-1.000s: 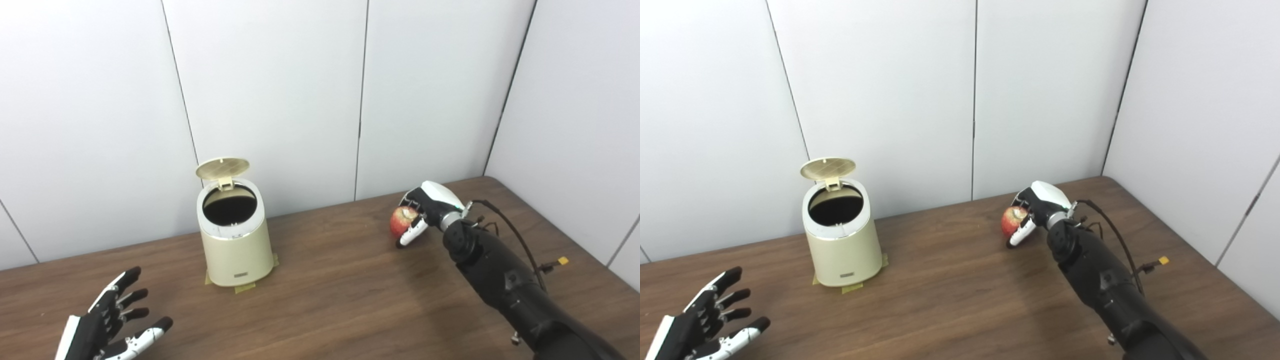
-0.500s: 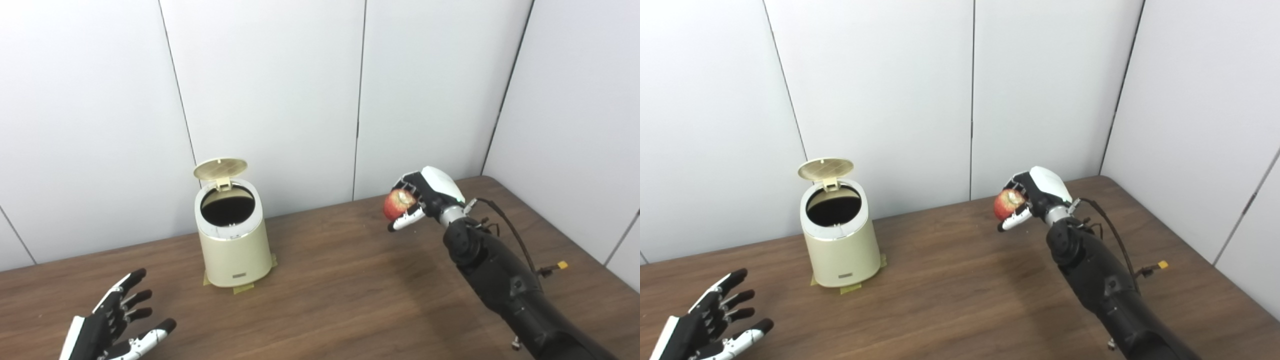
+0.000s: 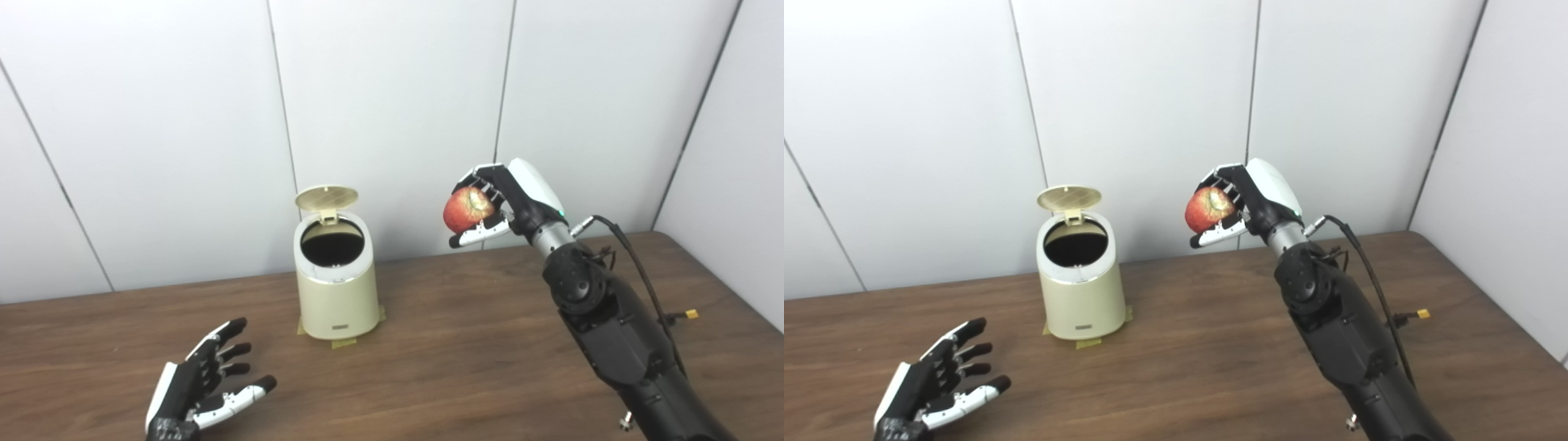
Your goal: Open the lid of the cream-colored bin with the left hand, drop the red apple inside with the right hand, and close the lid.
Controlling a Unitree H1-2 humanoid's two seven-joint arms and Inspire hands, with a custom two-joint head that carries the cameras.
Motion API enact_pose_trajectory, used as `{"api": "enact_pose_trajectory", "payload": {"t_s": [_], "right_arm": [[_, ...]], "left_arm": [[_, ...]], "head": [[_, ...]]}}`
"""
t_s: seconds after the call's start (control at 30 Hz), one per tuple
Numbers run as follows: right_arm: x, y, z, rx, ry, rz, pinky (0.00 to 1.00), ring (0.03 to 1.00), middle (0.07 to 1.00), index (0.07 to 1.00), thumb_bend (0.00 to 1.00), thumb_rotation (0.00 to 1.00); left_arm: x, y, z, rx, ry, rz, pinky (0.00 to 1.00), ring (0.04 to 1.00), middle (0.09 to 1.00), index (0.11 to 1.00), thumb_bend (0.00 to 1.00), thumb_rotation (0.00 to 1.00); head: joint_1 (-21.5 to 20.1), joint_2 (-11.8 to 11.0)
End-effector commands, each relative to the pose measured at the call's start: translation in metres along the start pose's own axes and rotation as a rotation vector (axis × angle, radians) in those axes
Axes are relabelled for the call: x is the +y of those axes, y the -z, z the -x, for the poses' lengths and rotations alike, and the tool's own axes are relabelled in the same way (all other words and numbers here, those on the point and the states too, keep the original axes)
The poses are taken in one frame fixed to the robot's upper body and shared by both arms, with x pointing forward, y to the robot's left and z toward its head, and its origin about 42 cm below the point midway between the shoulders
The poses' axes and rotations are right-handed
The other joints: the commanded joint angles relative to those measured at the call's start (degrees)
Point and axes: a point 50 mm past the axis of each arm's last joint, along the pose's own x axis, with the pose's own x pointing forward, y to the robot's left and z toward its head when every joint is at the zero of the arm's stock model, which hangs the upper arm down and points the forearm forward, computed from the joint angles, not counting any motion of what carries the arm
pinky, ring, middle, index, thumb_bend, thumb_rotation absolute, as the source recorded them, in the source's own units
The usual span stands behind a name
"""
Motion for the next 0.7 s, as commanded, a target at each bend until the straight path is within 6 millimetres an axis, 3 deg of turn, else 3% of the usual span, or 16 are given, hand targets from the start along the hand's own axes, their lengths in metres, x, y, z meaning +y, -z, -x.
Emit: {"api": "enact_pose_trajectory", "payload": {"t_s": [0.0,0.2,0.67], "right_arm": [[-0.018,-0.033,-0.016,-0.09,0.062,-0.031,0.3,0.399,0.494,0.527,0.52,0.0],[0.012,-0.056,-0.02,-0.11,0.018,-0.118,0.37,0.412,0.481,0.518,0.52,0.0],[0.05,-0.086,-0.039,-0.128,-0.052,-0.148,0.25,0.36,0.475,0.552,0.51,0.0]], "left_arm": [[-0.002,-0.016,-0.011,-0.088,-0.003,-0.015,0.72,0.803,0.893,0.855,0.78,0.13],[-0.014,-0.017,-0.012,-0.093,0.013,-0.022,0.67,0.81,0.908,0.856,0.78,0.16],[-0.025,-0.02,-0.013,-0.099,0.012,-0.035,0.67,0.798,0.899,0.856,0.78,0.18]], "head": [[0.8,0.0],[3.5,0.1],[5.3,0.5]]}}
